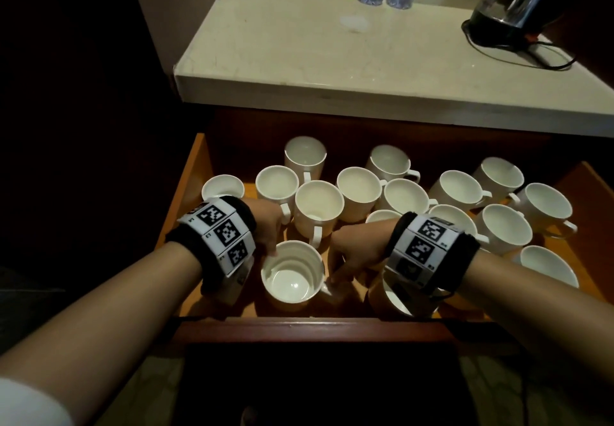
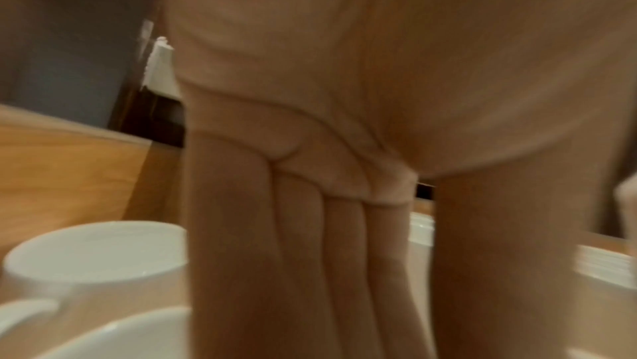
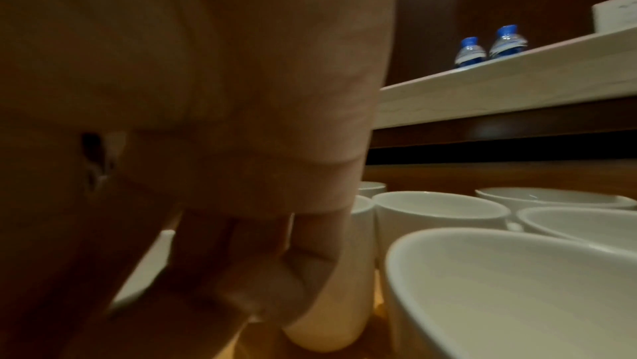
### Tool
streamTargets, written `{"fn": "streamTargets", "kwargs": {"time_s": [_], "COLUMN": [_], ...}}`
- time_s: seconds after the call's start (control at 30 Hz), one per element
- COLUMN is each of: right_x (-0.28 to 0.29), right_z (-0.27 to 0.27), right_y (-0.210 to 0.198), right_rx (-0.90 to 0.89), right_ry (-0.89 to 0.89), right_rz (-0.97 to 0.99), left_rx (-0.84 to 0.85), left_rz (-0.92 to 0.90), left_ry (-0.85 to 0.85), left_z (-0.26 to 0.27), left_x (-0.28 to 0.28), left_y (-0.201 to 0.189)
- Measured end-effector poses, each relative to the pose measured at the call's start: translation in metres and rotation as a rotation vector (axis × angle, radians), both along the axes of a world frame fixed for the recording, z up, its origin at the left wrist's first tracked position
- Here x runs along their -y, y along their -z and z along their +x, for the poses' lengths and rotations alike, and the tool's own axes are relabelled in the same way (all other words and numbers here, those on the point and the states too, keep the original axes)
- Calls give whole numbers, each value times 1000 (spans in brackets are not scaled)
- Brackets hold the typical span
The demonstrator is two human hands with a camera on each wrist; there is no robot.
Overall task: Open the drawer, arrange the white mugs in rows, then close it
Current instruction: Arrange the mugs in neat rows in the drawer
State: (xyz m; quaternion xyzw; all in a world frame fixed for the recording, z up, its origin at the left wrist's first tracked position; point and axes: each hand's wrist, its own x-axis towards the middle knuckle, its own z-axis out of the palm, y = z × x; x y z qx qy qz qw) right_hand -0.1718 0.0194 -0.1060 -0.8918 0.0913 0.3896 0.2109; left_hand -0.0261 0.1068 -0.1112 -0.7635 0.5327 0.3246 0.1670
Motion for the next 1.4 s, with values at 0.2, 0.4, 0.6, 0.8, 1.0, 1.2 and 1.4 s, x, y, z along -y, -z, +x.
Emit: {"fn": "streamTargets", "kwargs": {"time_s": [0.2,0.4,0.6,0.8,1.0,1.2,1.4], "right_x": [-10,0,-5,5,-4,1,28], "right_z": [10,11,17,19,15,14,16], "right_y": [6,4,5,-12,-3,-9,-12], "right_rx": [-67,-51,-46,290,241,347,415], "right_ry": [-70,-38,-47,88,-8,115,236], "right_rz": [36,104,152,43,-53,15,-371], "left_rx": [40,-30,-18,-55,-47,-199,-15], "left_rz": [-155,65,-78,-169,-209,-393,-440], "left_ry": [-11,10,-10,-53,-30,-239,-247], "left_z": [3,5,7,13,17,24,30], "left_x": [1,-7,-3,-4,-2,-2,8], "left_y": [0,-6,-4,5,11,10,10]}}
